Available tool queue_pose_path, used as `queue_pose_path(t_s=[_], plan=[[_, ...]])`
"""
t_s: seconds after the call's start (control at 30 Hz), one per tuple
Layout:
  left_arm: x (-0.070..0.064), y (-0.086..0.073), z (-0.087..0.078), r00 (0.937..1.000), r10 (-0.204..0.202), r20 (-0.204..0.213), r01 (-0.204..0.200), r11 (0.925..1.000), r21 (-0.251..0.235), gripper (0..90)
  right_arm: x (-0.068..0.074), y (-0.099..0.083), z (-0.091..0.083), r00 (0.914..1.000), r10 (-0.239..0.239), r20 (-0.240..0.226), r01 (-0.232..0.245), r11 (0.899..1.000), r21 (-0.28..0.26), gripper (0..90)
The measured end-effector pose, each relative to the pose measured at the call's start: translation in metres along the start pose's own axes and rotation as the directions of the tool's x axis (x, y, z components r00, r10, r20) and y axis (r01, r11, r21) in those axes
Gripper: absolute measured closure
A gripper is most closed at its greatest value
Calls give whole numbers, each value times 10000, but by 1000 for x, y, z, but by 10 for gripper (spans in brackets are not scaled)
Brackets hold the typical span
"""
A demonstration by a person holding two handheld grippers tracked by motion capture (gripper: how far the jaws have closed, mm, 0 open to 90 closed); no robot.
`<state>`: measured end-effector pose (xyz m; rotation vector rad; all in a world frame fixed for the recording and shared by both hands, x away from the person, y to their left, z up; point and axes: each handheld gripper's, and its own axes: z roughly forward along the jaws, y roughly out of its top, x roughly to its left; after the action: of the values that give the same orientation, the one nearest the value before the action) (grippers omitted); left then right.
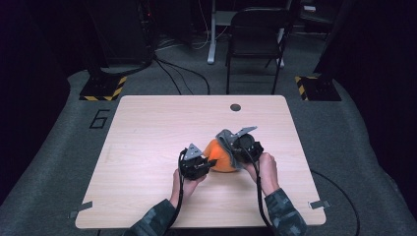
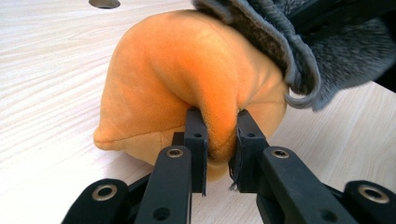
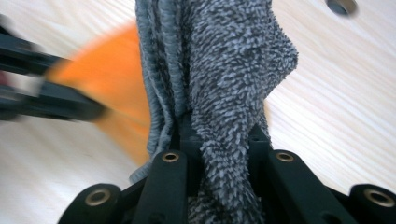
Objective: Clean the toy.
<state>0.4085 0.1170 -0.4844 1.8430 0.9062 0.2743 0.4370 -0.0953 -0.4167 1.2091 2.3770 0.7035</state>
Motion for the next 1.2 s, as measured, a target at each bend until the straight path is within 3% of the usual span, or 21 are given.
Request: queue_pose_path(t_s=[0.03, 0.17, 0.33, 0.5, 0.57, 0.67, 0.77, 0.87, 0.93, 1.0, 1.07, 1.2], plan=[[0, 0, 0, 10000, -21, 10, 21, 10000, -11, 788, -7, -2, 4, 10000, -19, 52, 19, 10000, 34, 762], [0, 0, 1, 10000, -47, 78, 46, 10000, 7, 783, -26, -13, 19, 9978, 626, 201, -636, 9964, 569, 764], [1, 0, 1, 9999, 28, 128, -28, 10000, -8, 778, -35, -22, 36, 9928, 1181, 204, -1195, 9879, 985, 762], [1, 0, 0, 9999, -21, 161, 21, 10000, -7, 773, -44, -30, 50, 9913, 1305, 144, -1312, 9809, 1435, 758], [3, 0, 0, 9999, -19, 132, 20, 10000, -46, 772, -46, -27, 44, 9919, 1272, 63, -1269, 9830, 1328, 757], [5, 0, -1, 9999, -102, 111, 103, 9999, -72, 771, -45, -18, 22, 9930, 1180, 12, -1178, 9907, 674, 757], [4, 0, -1, 9999, -85, 96, 86, 9999, -105, 770, -36, -7, -2, 9935, 1032, -475, -1039, 9945, -144, 757], [3, 0, 0, 10000, -28, 59, 29, 9999, -97, 770, -17, 4, -18, 9932, 465, -1066, -556, 9949, -846, 757], [3, 0, 0, 10000, -38, 50, 39, 9999, -105, 769, 0, 10, -24, 9918, -12, -1277, -122, 9945, -1038, 756], [3, 0, -1, 10000, 14, 41, -13, 10000, -95, 769, 15, 14, -26, 9865, -341, -1604, 158, 9934, -1140, 756], [3, 1, -1, 9999, 120, 15, -120, 9999, -62, 769, 27, 16, -23, 9840, -699, -1637, 509, 9918, -1174, 755], [3, 0, 0, 10000, 6, 64, -6, 10000, 20, 770, 32, 13, -8, 9874, -766, -1388, 650, 9941, -863, 758]])
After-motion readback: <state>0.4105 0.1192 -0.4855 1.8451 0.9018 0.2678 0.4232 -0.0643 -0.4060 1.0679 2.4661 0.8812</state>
